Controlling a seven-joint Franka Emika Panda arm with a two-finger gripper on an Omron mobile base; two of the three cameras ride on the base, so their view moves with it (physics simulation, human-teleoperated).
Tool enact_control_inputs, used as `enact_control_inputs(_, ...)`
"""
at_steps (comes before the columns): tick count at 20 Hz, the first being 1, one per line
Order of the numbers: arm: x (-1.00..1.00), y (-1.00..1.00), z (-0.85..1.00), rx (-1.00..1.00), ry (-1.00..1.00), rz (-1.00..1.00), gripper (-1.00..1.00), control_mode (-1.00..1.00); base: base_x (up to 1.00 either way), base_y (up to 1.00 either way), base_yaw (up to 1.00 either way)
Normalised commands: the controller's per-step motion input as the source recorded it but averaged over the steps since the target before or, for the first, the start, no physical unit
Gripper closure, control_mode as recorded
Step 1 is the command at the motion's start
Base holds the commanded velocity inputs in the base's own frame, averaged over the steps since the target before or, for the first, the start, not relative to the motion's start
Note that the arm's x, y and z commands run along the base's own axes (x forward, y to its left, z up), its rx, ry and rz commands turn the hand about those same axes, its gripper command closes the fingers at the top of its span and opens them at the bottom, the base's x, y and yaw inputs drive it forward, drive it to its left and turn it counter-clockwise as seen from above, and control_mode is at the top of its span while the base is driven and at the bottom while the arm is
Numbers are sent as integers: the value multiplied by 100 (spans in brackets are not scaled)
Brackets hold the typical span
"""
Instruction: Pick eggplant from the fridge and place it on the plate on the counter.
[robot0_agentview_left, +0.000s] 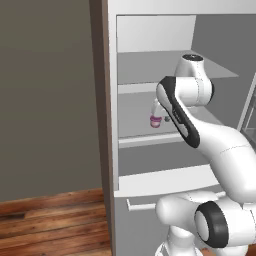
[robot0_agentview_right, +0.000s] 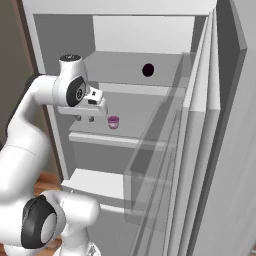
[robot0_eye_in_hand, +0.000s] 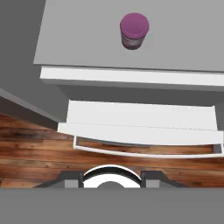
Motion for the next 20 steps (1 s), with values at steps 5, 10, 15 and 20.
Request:
enact_control_inputs(5, -1, -5, 0, 0, -14, 0, -100, -100, 0, 0, 0)
enact_control_inputs(10, -3, -28, 12, 0, -32, -1, -100, -100, 0, 0, 0)
enact_control_inputs(15, -2, -29, 23, 0, -34, -6, -100, -100, 0, 0, 0)
enact_control_inputs(20, 0, -17, 42, 0, -22, -11, -100, -100, 0, 0, 0)
